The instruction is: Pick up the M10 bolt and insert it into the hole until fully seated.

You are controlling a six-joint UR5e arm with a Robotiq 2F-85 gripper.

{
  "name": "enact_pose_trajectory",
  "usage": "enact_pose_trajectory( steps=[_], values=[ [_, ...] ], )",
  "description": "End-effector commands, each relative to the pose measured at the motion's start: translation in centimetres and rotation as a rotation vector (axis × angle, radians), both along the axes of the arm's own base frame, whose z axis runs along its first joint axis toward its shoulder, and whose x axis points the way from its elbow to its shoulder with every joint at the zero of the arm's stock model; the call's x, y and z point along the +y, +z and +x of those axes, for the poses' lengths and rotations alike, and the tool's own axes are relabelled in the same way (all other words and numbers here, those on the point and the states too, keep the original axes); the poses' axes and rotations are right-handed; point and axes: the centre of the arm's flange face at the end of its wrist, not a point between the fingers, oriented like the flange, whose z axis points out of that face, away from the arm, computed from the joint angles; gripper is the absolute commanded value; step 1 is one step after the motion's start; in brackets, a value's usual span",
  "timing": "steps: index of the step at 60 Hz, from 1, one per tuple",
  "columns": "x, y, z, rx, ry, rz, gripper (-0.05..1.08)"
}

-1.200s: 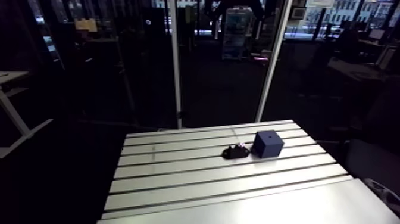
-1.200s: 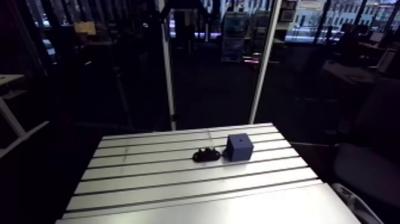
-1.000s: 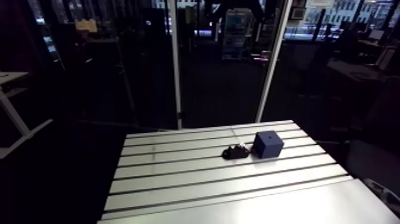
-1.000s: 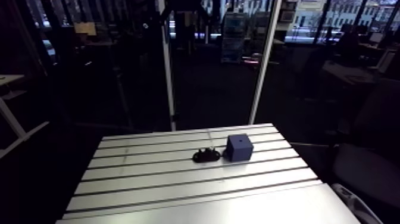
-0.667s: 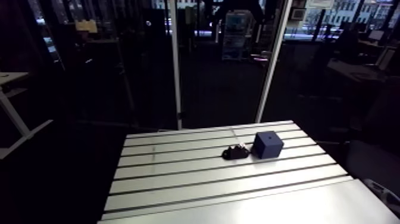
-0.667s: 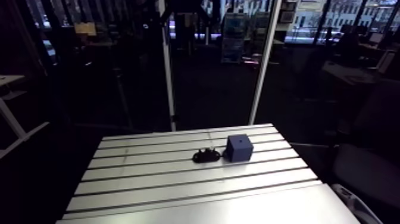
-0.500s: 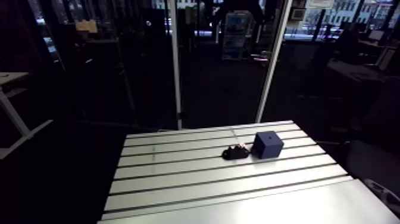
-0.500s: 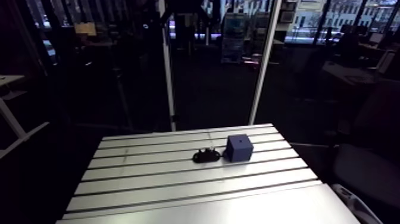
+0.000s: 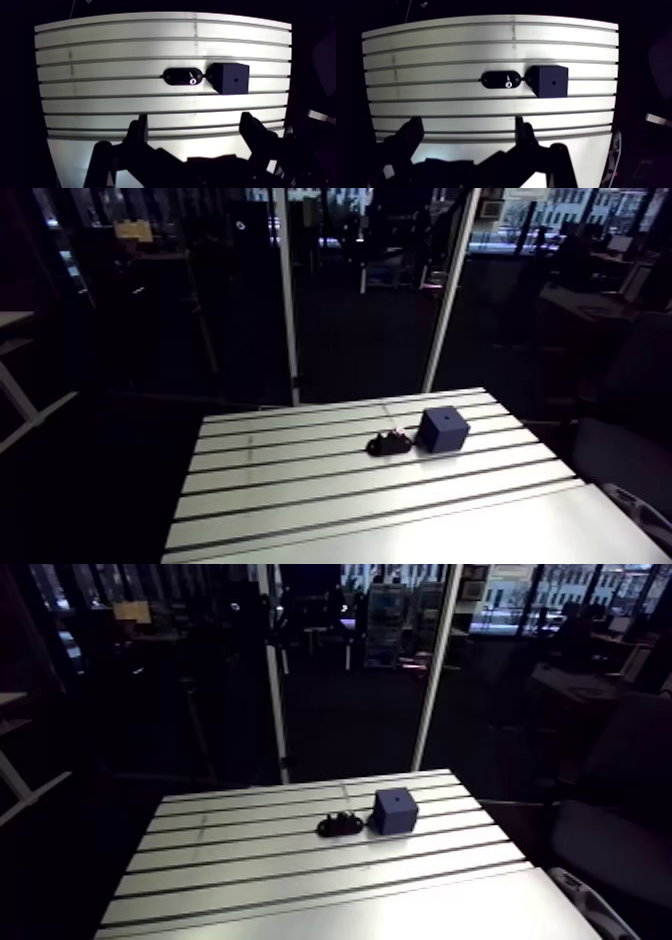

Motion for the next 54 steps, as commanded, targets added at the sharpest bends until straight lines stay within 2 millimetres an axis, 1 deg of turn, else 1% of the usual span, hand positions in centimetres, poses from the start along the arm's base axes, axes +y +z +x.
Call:
enact_pose_trajectory(
  steps=[1,2,3,4,5,6,7,8,9,10,11,13,14,15,18,19,22,23,35,38,39,40,41,42,43,44,47,49,54],
  values=[
    [0.6,-3.2,-0.3,0.013,0.014,-0.011,0.01],
    [0.6,-3.8,-0.4,0.008,0.017,-0.02,0.01],
    [0.6,-3.8,-0.4,0.008,0.017,-0.02,0.01],
    [0.6,-4.4,-0.5,0.003,0.02,-0.028,0.01],
    [0.6,-4.4,-0.5,0.003,0.02,-0.028,0.01],
    [0.7,-5.0,-0.7,-0.001,0.022,-0.038,0.01],
    [0.7,-5.0,-0.7,-0.001,0.022,-0.038,0.01],
    [0.7,-5.8,-0.7,-0.008,0.025,-0.046,0.01],
    [0.7,-5.8,-0.7,-0.008,0.025,-0.046,0.01],
    [0.8,-6.5,-0.7,-0.013,0.025,-0.05,0.01],
    [0.8,-6.5,-0.7,-0.013,0.025,-0.05,0.01],
    [1.0,-7.7,-0.9,-0.018,0.021,-0.054,0.01],
    [1.0,-7.7,-0.9,-0.018,0.021,-0.054,0.01],
    [1.1,-8.3,-0.8,-0.02,0.019,-0.053,0.01],
    [1.2,-8.8,-0.7,-0.017,0.019,-0.052,0.01],
    [1.4,-9.3,-0.8,-0.017,0.016,-0.052,0.01],
    [1.5,-9.8,-0.8,-0.016,0.014,-0.049,0.01],
    [1.6,-10.3,-0.8,-0.018,0.014,-0.045,0.01],
    [2.2,-12.3,-0.3,-0.036,-0.009,-0.049,0.01],
    [2.3,-13.1,0.1,-0.039,-0.013,-0.051,0.01],
    [2.3,-13.1,0.1,-0.039,-0.013,-0.051,0.01],
    [2.3,-13.6,0.4,-0.042,-0.011,-0.05,0.01],
    [2.3,-13.6,0.4,-0.042,-0.011,-0.05,0.01],
    [2.2,-14.2,0.6,-0.044,-0.01,-0.05,0.01],
    [2.2,-14.2,0.6,-0.044,-0.01,-0.05,0.01],
    [2.4,-14.7,0.7,-0.042,-0.011,-0.051,0.01],
    [2.8,-15.2,0.9,-0.041,-0.017,-0.05,0.01],
    [3.5,-15.9,1.0,-0.038,-0.027,-0.043,0.01],
    [3.6,-16.2,1.1,-0.041,-0.029,-0.043,0.01]
  ],
)
